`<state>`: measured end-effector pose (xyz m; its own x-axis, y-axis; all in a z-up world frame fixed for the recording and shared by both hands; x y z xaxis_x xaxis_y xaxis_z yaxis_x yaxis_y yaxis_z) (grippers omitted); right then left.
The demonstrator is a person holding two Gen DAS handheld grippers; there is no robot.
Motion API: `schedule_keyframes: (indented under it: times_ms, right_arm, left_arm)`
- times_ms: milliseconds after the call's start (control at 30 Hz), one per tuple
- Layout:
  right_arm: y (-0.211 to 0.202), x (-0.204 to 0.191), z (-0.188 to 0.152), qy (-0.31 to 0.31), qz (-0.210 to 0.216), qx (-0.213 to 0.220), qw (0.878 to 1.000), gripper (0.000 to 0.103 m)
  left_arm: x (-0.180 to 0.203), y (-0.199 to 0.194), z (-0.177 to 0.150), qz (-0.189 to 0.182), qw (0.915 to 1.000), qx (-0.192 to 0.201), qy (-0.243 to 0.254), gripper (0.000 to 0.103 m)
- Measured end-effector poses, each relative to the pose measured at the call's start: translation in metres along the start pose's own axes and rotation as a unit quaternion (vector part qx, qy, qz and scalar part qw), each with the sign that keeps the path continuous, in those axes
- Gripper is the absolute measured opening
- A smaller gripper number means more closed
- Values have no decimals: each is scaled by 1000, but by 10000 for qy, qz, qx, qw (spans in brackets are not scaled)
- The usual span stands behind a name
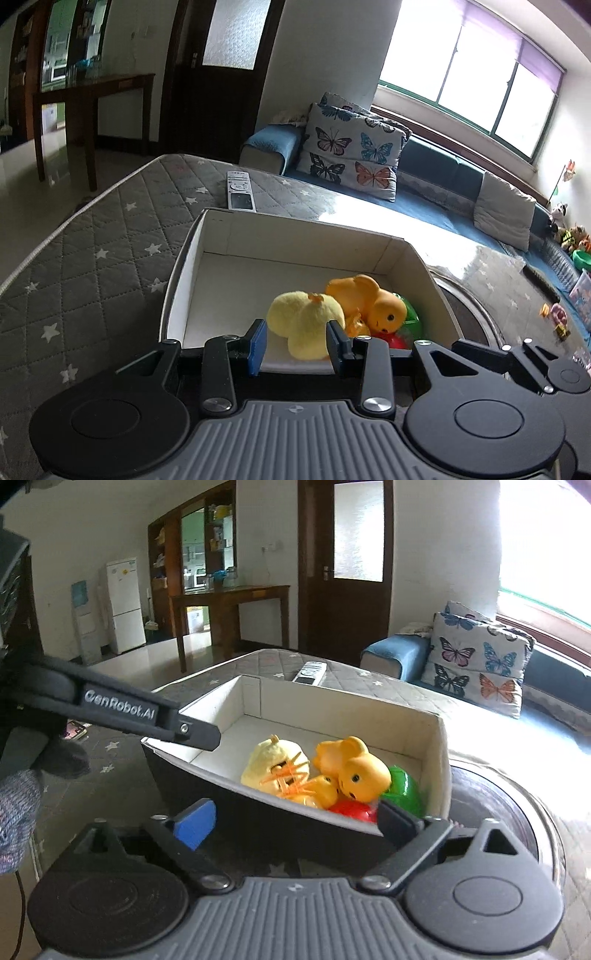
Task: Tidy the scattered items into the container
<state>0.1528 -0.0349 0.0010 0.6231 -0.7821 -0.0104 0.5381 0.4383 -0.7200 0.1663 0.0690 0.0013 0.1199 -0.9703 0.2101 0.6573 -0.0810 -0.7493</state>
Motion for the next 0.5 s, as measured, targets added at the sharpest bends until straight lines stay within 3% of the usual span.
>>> schedule_keyframes:
  times_ms: [167, 500]
  right_arm:
    - [-10, 1, -13, 2, -206, 20, 9998, 103]
    - [-18, 5, -41, 371, -294, 2, 9989, 103]
  left_arm:
    - [11, -5, -14, 70, 9998, 49, 196, 38]
    - [23, -10, -42, 318, 9985, -3, 457, 39]
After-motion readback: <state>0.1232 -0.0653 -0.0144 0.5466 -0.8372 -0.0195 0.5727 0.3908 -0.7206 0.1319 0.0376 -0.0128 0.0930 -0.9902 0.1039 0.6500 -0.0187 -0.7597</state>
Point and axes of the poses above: each gripper's, at about its wrist camera, not at the fingertips, and y roughly the way its jaws point, x to its right, z to its top, the point moved 10 cm from there along y, roughly the way its jaws point, and after that the axes turned 10 degrees about -x, right-handed, at the moved point
